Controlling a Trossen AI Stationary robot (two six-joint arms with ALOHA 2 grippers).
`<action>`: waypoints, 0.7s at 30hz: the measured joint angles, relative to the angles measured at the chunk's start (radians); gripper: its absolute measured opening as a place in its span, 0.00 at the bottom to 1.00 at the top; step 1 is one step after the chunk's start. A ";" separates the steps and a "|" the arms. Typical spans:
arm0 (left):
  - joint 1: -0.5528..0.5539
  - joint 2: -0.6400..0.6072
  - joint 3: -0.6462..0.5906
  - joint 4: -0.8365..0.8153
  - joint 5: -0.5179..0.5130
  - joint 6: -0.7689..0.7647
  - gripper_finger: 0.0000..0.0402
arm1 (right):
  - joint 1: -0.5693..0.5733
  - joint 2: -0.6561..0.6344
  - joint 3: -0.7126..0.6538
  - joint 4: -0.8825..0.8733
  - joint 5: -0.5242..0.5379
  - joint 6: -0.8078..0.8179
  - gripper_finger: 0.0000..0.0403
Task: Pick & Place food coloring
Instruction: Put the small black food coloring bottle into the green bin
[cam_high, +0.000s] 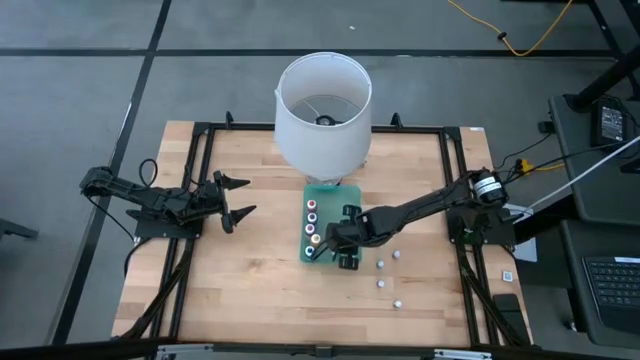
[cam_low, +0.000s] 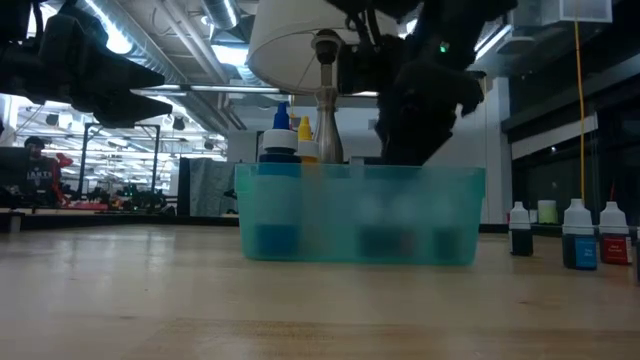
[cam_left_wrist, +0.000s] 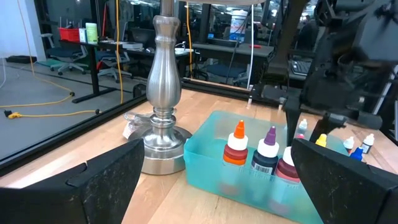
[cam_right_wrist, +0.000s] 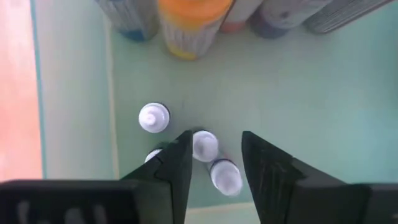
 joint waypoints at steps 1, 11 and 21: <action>0.000 0.000 0.000 0.000 0.000 0.000 1.00 | 0.000 -0.011 0.006 -0.009 0.001 -0.001 0.35; 0.000 0.000 0.000 0.000 0.000 0.000 1.00 | 0.000 -0.141 0.036 -0.091 0.031 0.093 0.47; 0.000 0.000 0.000 0.000 0.000 0.000 1.00 | 0.024 -0.213 0.029 -0.358 0.059 0.510 0.74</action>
